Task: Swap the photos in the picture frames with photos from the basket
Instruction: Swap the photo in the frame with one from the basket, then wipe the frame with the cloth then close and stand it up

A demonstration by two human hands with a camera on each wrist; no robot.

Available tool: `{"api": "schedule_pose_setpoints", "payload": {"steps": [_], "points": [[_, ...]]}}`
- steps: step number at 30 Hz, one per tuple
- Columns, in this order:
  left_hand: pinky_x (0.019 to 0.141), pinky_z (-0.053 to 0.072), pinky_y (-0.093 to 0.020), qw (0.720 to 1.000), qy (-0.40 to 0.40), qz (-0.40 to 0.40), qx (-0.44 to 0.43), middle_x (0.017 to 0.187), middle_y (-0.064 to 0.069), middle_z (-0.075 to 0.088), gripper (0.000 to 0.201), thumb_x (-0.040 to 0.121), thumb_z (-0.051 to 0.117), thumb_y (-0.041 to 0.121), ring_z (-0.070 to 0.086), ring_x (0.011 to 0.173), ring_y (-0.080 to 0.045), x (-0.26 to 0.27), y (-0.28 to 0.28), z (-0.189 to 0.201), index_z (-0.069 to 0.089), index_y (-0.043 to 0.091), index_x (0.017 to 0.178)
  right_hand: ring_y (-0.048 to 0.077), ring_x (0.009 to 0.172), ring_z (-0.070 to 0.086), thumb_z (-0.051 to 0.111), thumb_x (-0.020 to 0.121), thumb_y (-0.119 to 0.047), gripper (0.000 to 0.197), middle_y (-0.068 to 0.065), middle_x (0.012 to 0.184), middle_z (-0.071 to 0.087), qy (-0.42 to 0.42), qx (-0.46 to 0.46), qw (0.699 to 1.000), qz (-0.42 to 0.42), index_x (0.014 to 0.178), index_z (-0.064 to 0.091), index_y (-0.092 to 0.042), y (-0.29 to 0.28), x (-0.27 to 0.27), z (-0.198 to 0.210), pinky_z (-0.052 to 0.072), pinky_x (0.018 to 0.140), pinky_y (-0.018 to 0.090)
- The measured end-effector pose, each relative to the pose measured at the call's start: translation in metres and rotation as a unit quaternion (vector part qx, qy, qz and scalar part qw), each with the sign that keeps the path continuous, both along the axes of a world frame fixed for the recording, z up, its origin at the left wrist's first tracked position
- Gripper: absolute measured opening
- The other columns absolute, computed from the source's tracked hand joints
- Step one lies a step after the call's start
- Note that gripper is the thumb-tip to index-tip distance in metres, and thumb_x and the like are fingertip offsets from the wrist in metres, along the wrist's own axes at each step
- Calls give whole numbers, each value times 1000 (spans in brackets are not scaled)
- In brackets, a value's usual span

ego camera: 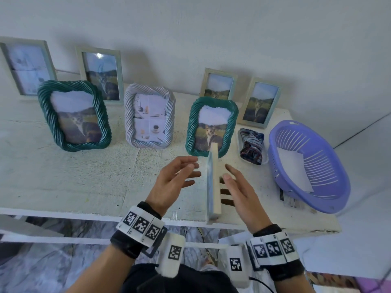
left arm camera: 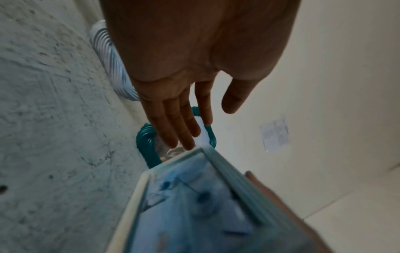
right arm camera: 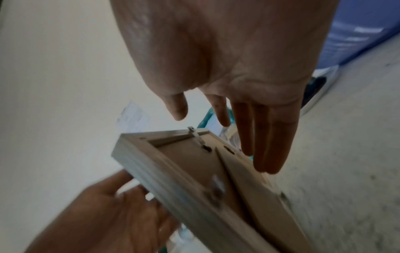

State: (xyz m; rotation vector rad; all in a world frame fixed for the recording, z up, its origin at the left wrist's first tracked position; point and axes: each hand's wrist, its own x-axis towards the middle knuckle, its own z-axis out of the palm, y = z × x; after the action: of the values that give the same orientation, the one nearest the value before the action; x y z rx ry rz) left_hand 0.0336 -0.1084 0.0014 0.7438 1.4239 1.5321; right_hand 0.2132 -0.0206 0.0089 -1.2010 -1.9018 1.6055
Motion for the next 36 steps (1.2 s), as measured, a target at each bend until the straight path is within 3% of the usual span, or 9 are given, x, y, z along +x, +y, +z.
{"api": "schedule_pose_setpoints", "payload": {"steps": [2,5,10,14,19,24,26,29,36], "points": [[88,54,-39,999,38,-8,-22,111,-6,69,19,99,51,14,69,100,-19,-1,4,-8,64,15,114,-12,98,59,47,94,-48,43,-13,110,65,1,-5,1000,-22,135,45,-39,7,10,3,50,80,11],[91,53,-42,995,71,-18,-69,108,-2,68,17,100,52,16,68,99,-16,-2,7,-21,65,20,111,25,101,63,55,92,-51,42,12,107,66,-18,4,999,-41,129,52,-32,14,22,-3,50,94,50],[97,51,-43,988,97,-21,-114,115,4,64,22,98,55,28,63,107,-15,6,12,-36,59,29,119,24,102,67,50,99,-14,22,0,107,72,47,-57,991,-110,117,60,-23,19,29,-10,53,90,51],[89,56,-39,994,28,-12,-106,121,-4,64,34,98,53,34,64,106,-17,15,14,-35,47,35,132,35,98,67,49,97,-10,25,18,114,68,152,-199,960,-128,120,57,-11,14,23,-11,55,78,49],[81,57,-46,997,-50,51,-30,96,-8,75,35,102,46,12,71,90,-24,14,11,-25,45,27,134,37,96,66,54,91,-12,31,25,115,65,206,-262,938,-94,121,54,-5,8,4,-7,55,70,43],[79,49,-65,996,12,93,0,96,-26,66,41,95,52,38,62,83,-38,0,2,-27,46,39,136,24,96,67,53,98,-26,32,6,105,70,18,7,999,-51,130,51,-22,42,-4,-9,56,80,39],[80,46,-69,995,23,96,4,97,-31,62,42,91,52,43,60,83,-42,-5,-2,-28,48,44,133,21,101,62,51,99,-25,37,2,109,64,-69,181,979,-63,134,47,-16,70,-9,-12,52,86,33],[82,48,-67,995,24,98,8,97,-31,63,39,96,49,34,61,84,-47,-11,-6,-27,46,39,135,30,116,53,51,97,-21,40,13,127,57,-184,343,918,-74,135,48,-7,119,-25,-17,44,99,42],[68,47,-41,989,51,134,24,78,-21,65,39,99,44,14,57,71,-26,-18,-11,-30,50,35,131,45,128,35,47,95,-27,45,22,144,35,-483,259,836,-32,136,44,-9,183,-57,-33,38,103,51]]}}
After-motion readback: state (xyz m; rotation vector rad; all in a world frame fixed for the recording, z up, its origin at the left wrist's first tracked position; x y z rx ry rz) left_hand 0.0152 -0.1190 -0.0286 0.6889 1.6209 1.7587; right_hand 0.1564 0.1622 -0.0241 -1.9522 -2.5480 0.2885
